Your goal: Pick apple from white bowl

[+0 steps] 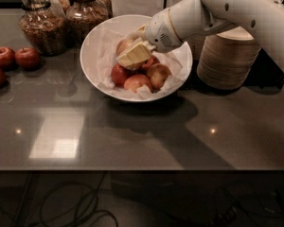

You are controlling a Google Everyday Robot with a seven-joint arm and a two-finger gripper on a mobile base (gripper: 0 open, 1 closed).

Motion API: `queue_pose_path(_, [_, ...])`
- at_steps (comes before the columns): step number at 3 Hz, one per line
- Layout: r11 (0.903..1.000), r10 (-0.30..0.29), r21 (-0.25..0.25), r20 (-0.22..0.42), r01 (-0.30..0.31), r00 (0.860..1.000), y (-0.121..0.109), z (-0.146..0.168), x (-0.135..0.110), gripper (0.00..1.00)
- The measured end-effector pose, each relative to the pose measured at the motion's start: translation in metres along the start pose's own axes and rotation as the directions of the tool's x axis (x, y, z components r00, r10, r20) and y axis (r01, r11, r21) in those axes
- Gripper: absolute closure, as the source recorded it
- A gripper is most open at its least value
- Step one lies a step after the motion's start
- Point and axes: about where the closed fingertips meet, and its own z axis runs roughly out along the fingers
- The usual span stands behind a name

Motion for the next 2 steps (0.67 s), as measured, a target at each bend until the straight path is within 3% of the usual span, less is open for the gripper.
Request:
queue_pose_path(1, [0.9986,-0.015,-0.049,0.125,0.021,0.992,0.001,-0.016,-0.035,1.0])
queue_pose_path(2, [0.997,-0.054,-0.042,0.204,0.064,0.978,0.0,-0.046,-0.071,1.0])
